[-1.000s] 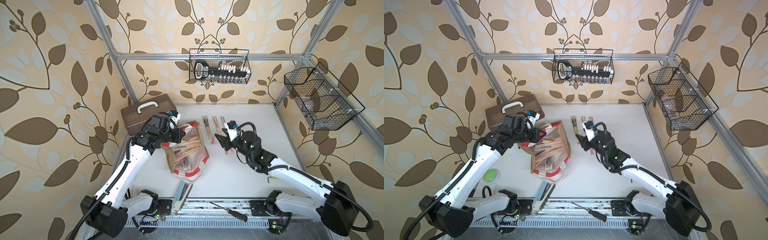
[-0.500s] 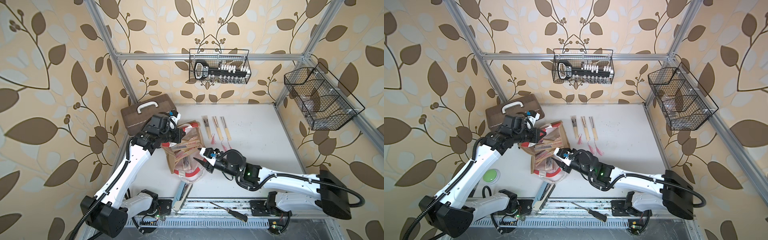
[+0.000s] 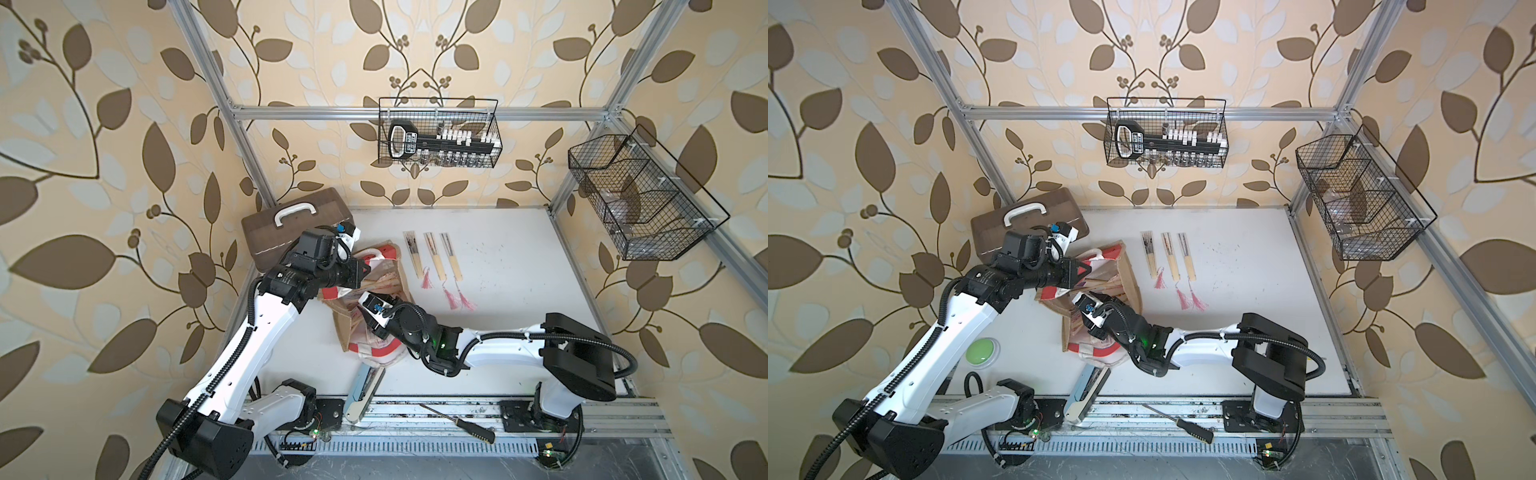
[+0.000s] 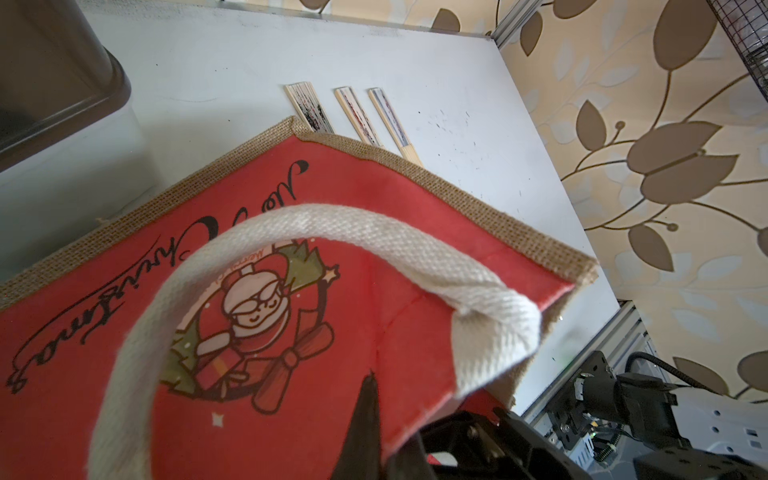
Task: Take out the folding fans from the tote bags
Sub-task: Pick up the folding fan from the canvas bag.
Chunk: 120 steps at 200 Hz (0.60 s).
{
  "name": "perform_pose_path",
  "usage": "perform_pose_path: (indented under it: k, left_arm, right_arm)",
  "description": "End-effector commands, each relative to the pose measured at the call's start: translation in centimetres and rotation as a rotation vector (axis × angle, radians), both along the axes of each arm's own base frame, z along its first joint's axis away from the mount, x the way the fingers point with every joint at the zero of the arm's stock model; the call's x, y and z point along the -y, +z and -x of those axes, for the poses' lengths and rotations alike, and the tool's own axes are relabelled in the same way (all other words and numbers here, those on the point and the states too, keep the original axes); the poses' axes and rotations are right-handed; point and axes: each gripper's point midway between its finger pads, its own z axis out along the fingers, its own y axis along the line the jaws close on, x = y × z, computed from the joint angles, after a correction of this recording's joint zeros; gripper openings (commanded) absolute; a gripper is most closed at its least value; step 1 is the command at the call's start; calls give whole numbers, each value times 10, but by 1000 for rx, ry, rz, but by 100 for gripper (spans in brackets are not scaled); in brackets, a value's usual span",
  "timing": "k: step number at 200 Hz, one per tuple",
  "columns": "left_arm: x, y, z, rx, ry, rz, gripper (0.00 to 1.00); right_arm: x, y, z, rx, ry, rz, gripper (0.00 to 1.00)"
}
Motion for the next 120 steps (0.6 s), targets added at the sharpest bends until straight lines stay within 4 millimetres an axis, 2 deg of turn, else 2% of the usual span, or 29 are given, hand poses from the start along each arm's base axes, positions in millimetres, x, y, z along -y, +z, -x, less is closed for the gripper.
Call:
perform_pose_path:
  k: [1, 27, 44, 88, 120]
  left_arm:
    - [1, 24, 2, 50, -11, 25, 0]
    - [2, 26, 2, 48, -9, 36, 0]
    - [3, 27, 2, 49, -15, 44, 0]
    - [6, 31, 6, 60, -34, 62, 0]
    - [6, 30, 5, 58, -33, 59, 0]
  right_arm:
    - [-4, 4, -13, 13, -37, -64, 45]
    - [-13, -4, -14, 31, -13, -37, 47]
    - [-11, -12, -16, 10, -18, -2, 47]
    - [-8, -39, 7, -52, 160, 124, 48]
    - [-7, -47, 9, -45, 219, 189, 47]
